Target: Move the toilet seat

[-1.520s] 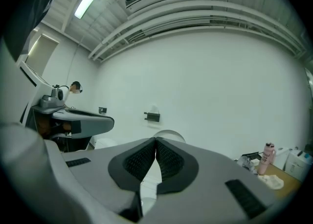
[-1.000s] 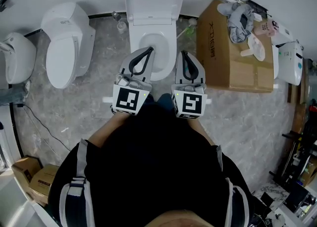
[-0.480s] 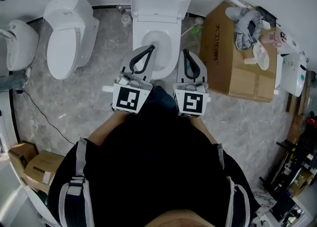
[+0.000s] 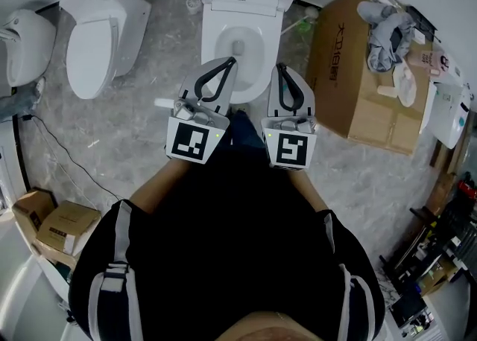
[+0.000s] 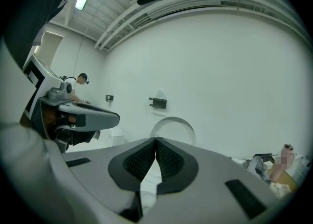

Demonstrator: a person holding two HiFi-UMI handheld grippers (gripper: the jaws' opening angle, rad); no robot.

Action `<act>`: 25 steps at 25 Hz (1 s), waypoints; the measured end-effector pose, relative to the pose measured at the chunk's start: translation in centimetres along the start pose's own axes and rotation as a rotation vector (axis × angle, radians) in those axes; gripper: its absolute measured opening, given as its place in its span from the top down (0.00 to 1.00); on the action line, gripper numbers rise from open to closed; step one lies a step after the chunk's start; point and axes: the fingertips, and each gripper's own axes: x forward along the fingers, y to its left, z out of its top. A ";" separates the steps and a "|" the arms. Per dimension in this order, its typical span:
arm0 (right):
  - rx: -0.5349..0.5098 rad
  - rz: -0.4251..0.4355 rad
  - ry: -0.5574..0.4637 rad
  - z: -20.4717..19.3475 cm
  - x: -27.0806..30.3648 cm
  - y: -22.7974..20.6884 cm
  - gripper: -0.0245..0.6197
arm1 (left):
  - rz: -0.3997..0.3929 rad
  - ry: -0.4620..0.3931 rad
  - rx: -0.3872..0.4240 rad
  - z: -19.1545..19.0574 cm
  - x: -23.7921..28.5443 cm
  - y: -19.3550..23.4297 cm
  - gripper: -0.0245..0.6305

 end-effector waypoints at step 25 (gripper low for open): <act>-0.073 0.160 0.262 -18.2 4.6 2.1 0.93 | 0.054 0.213 -0.087 -18.2 3.0 2.6 0.95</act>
